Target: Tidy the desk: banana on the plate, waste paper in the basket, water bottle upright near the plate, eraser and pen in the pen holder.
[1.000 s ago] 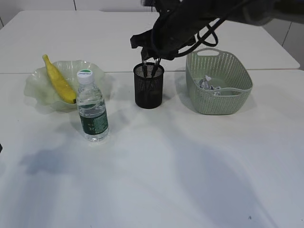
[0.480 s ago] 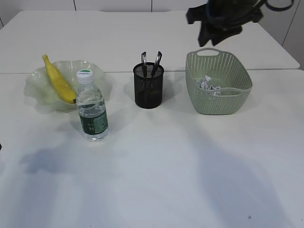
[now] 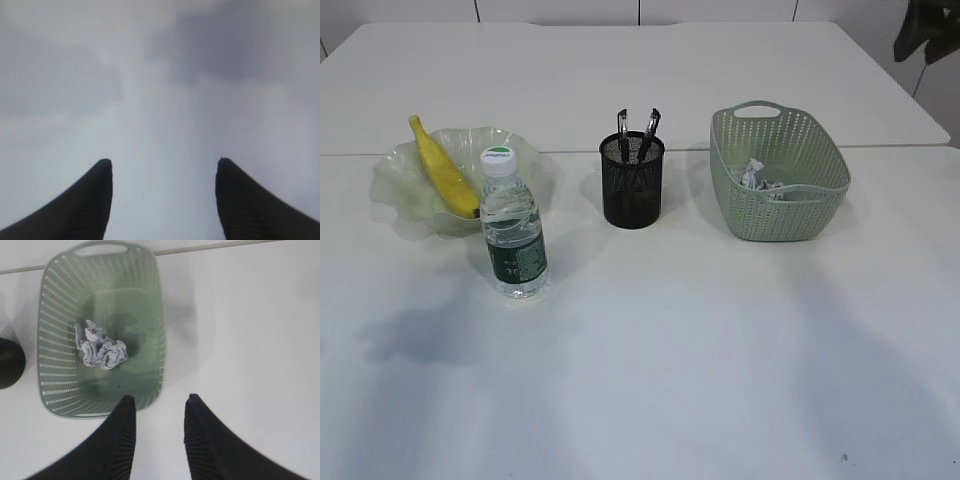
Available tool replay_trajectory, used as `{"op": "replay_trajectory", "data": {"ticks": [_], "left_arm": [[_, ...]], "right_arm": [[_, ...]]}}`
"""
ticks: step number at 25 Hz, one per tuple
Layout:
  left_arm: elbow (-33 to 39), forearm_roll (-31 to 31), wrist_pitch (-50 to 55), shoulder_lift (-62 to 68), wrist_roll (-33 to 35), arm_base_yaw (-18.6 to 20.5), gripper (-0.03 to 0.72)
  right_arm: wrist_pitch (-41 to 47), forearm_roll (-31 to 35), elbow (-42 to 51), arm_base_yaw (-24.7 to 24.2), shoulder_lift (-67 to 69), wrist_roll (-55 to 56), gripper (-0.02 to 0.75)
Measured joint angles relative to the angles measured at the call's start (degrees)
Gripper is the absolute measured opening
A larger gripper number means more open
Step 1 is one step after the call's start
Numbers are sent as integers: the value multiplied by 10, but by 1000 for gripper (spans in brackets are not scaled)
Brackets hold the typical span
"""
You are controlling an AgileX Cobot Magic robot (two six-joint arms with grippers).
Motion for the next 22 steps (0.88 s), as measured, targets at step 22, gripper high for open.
{"op": "replay_trajectory", "data": {"ticks": [22], "left_arm": [[0, 37, 95, -251, -37, 0, 457]], "right_arm": [[53, -4, 98, -5, -154, 2, 247]]}}
